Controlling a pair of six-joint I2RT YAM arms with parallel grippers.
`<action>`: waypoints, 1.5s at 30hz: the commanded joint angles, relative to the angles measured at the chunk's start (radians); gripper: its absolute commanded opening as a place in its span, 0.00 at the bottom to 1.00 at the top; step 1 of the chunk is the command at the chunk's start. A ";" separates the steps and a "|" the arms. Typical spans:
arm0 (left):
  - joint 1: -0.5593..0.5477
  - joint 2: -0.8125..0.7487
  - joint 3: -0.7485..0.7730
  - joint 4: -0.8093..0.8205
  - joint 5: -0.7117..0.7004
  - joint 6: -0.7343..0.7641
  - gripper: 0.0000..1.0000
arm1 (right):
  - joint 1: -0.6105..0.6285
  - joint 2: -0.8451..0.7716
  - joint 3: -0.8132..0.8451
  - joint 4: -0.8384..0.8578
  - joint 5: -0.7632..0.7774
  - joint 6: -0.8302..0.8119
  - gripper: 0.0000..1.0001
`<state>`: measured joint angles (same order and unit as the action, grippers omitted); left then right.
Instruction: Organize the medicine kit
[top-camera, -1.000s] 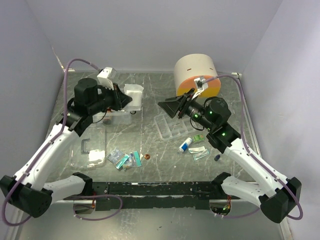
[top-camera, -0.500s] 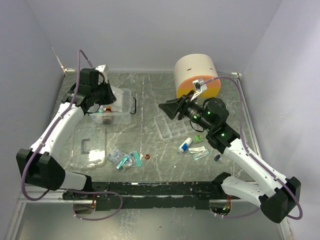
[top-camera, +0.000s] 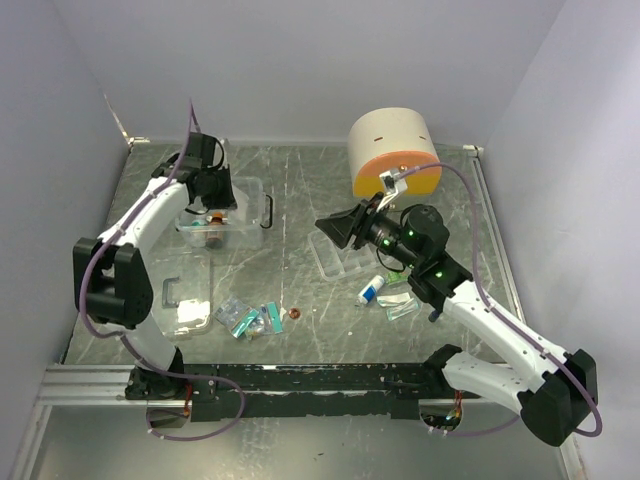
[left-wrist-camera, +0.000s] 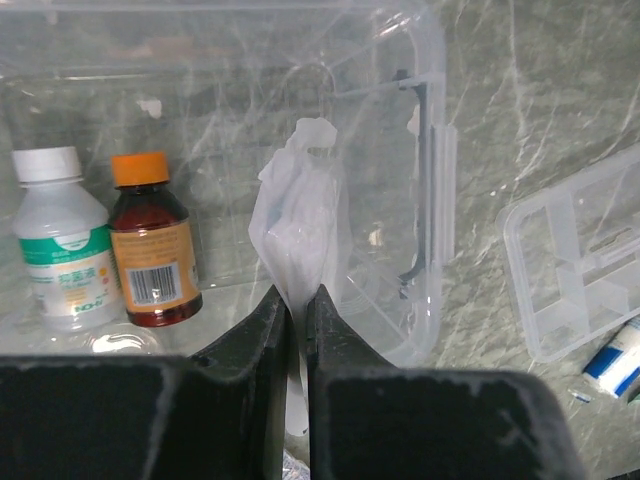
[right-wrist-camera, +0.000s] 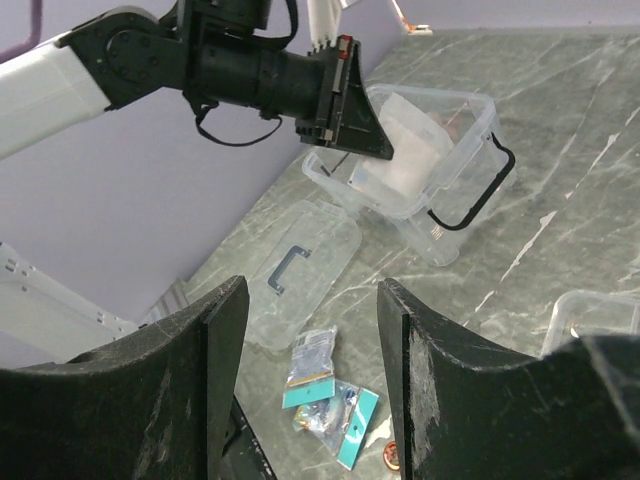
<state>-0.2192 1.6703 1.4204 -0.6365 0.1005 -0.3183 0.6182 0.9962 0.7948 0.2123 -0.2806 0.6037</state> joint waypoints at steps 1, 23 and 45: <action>0.007 0.057 0.043 -0.025 0.060 0.020 0.15 | -0.001 -0.016 -0.029 0.066 -0.019 0.030 0.54; -0.016 0.123 -0.018 0.039 0.321 -0.067 0.14 | -0.001 -0.043 -0.057 0.064 -0.034 0.048 0.54; -0.131 0.162 0.014 0.123 0.400 -0.147 0.14 | -0.001 -0.047 -0.069 0.049 -0.028 0.056 0.54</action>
<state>-0.3367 1.8229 1.4082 -0.5480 0.4553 -0.4419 0.6182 0.9546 0.7403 0.2455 -0.3069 0.6544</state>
